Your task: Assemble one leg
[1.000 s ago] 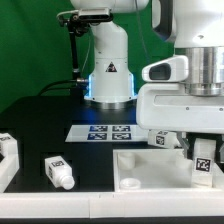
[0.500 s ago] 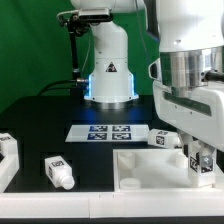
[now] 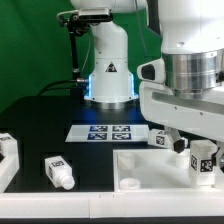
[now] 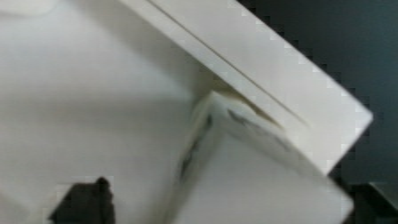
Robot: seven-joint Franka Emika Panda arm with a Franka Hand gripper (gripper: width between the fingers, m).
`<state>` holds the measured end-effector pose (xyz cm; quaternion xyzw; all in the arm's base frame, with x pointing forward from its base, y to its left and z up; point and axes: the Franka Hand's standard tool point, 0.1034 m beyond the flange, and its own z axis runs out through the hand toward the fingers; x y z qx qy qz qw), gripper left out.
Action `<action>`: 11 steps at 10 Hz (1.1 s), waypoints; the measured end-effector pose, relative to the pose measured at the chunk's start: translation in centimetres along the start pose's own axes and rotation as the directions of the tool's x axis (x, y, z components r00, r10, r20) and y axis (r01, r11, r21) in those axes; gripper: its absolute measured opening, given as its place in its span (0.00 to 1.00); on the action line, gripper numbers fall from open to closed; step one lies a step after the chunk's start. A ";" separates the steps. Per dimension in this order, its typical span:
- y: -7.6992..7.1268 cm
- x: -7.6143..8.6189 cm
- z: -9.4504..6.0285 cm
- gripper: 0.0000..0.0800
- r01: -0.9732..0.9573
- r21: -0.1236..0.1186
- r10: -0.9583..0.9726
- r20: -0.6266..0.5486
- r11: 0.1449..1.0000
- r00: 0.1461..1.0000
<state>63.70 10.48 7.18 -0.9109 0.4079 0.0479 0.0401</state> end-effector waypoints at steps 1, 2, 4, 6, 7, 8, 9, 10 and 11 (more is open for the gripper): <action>-0.1 -0.3 0.0 0.78 0.102 -0.004 -0.102 0.006 0.995 0.995; 0.0 -0.2 0.0 0.81 0.177 -0.003 -0.177 0.006 0.984 0.984; 0.0 -0.1 0.1 0.81 0.279 -0.003 -0.278 0.006 0.960 0.960; -0.4 0.1 0.0 0.81 0.503 -0.031 -0.504 -0.038 0.864 0.863; -1.0 0.3 0.1 0.81 0.579 -0.030 -0.579 -0.083 0.815 0.811; -0.8 0.3 0.2 0.81 0.542 -0.026 -0.542 -0.081 0.840 0.837; -0.8 0.3 0.2 0.68 0.541 -0.026 -0.541 -0.082 0.841 0.837; -0.8 0.3 0.3 0.51 0.516 -0.024 -0.516 -0.082 0.856 0.852; -0.8 0.3 0.3 0.51 0.433 -0.014 -0.432 -0.083 0.901 0.898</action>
Offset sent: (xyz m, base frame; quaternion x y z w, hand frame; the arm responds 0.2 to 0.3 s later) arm 0.0000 0.0000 0.0000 0.0000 0.0000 -0.1296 0.9916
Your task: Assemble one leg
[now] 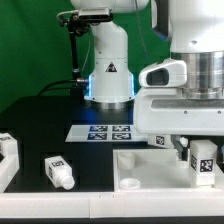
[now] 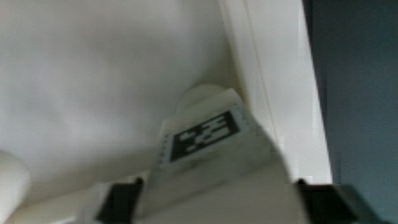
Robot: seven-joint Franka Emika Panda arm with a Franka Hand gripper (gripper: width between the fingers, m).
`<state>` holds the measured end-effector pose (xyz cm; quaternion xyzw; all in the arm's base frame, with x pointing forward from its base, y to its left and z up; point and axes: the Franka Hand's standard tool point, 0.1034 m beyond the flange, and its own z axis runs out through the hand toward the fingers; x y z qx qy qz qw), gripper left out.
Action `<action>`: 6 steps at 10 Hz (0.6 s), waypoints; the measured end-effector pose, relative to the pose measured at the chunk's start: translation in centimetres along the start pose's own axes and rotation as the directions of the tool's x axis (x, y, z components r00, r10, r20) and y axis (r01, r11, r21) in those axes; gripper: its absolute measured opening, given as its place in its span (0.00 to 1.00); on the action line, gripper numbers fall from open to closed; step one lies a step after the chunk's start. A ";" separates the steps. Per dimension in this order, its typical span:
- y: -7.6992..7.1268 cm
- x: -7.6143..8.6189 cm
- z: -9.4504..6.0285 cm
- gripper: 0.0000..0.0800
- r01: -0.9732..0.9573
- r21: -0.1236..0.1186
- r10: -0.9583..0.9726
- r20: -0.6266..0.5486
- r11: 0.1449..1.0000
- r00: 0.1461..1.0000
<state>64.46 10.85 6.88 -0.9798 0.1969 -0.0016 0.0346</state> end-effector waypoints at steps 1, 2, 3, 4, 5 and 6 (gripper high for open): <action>0.1 0.0 0.0 0.36 -0.078 -0.001 0.078 0.000 0.997 0.997; 0.1 0.0 0.0 0.36 -0.141 -0.001 0.141 0.000 0.990 0.990; 0.1 0.0 0.1 0.36 -0.182 -0.001 0.182 0.000 0.983 0.983; 0.1 0.0 0.1 0.36 -0.313 -0.008 0.313 -0.006 0.950 0.950; 0.2 0.1 0.1 0.36 -0.409 -0.008 0.409 -0.009 0.913 0.913; 0.3 0.1 0.1 0.36 -0.527 -0.005 0.527 -0.009 0.850 0.850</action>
Offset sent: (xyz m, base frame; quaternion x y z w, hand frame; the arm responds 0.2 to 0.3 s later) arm 0.0013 -0.0042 -0.0008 -0.0596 0.0288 0.2325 0.9703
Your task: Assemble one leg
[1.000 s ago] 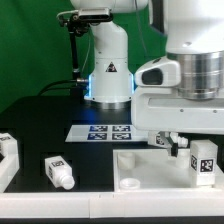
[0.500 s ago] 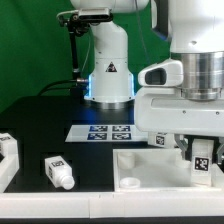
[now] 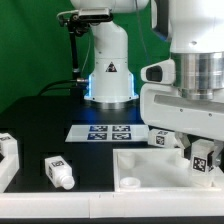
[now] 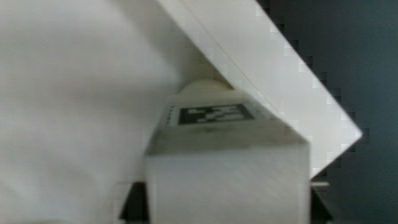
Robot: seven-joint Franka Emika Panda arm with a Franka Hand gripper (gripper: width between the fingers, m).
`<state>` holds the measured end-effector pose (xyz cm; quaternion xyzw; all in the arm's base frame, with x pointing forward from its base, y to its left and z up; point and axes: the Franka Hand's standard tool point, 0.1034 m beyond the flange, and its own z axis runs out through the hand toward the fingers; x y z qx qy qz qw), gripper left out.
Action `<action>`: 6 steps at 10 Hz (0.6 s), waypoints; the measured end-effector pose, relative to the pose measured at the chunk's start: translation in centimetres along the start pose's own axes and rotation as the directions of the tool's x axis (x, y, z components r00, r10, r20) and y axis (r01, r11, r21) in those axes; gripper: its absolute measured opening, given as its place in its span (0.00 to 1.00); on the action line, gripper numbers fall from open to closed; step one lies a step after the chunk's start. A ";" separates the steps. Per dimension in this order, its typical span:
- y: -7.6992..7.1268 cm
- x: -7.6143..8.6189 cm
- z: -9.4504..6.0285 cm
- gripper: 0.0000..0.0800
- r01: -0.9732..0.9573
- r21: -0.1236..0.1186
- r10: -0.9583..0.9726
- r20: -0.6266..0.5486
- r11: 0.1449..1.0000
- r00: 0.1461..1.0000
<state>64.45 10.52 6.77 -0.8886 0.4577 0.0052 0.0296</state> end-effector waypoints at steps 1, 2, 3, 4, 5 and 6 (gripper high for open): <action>0.1 0.1 0.0 0.36 -0.211 0.002 0.211 0.004 0.977 0.977; 0.1 0.2 0.0 0.36 -0.362 0.008 0.362 0.012 0.932 0.932; 0.2 0.2 0.0 0.36 -0.475 0.016 0.475 0.025 0.880 0.880; 0.3 0.2 0.0 0.36 -0.609 0.018 0.608 0.046 0.793 0.793; 0.3 0.2 0.0 0.36 -0.680 0.012 0.678 0.048 0.733 0.733; 0.3 0.1 0.0 0.36 -0.709 0.012 0.708 0.039 0.705 0.705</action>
Offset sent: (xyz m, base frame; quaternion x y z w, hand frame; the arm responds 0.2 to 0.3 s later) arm 0.0264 0.0122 0.0089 0.1947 -0.0639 0.4973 0.8430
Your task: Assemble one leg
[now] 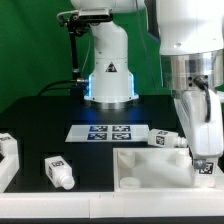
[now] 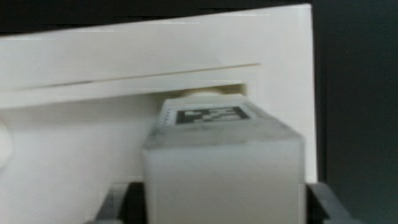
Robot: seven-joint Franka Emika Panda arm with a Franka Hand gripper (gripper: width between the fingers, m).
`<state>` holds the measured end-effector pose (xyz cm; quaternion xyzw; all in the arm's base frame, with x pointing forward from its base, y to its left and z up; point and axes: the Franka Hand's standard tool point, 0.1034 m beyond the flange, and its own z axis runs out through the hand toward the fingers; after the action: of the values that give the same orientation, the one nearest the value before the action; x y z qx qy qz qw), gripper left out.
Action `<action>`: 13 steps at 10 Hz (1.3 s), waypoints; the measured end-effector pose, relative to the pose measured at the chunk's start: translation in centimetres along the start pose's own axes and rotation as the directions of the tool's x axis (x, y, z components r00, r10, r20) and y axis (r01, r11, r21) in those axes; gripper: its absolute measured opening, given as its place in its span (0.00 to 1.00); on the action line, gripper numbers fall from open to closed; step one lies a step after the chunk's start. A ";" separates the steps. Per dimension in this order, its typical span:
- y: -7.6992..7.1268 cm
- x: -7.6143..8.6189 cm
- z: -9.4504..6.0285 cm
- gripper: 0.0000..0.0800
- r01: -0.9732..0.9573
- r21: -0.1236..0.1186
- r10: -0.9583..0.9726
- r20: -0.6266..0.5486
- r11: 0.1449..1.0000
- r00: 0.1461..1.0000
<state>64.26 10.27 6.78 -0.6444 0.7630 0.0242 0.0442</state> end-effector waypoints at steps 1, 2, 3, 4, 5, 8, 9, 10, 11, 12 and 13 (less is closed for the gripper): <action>0.0 0.1 0.0 0.36 -0.011 0.001 0.011 -0.001 1.000 1.000; 0.0 0.1 0.1 0.36 0.008 0.002 -0.008 -0.001 1.000 1.000; 0.2 -0.2 0.1 0.60 0.161 0.000 -0.161 -0.008 0.987 0.987; 0.3 -1.1 0.2 0.74 0.317 0.002 -0.317 -0.018 0.948 0.948; 0.6 -1.6 0.3 0.79 0.471 -0.009 -0.471 -0.029 0.882 0.881; 0.6 -1.6 0.3 0.81 0.663 -0.020 -0.663 -0.033 0.748 0.747; 0.6 -1.5 0.3 0.81 0.723 -0.024 -0.723 -0.033 0.691 0.690; 0.6 -1.5 0.3 0.81 0.807 -0.031 -0.807 -0.033 0.590 0.589; 0.4 -1.4 0.4 0.81 0.921 -0.045 -0.922 -0.028 0.387 0.386; 0.3 -1.5 0.6 0.81 0.966 -0.048 -0.967 -0.014 0.253 0.253; 0.5 -1.7 0.6 0.81 0.979 -0.049 -0.981 -0.010 0.196 0.196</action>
Offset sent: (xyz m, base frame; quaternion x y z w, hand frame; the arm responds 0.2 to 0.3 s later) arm -0.0024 0.0195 0.0047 0.0212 0.0433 -0.3237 0.9449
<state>64.12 12.05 6.37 -0.9829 0.1820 -0.0098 0.0247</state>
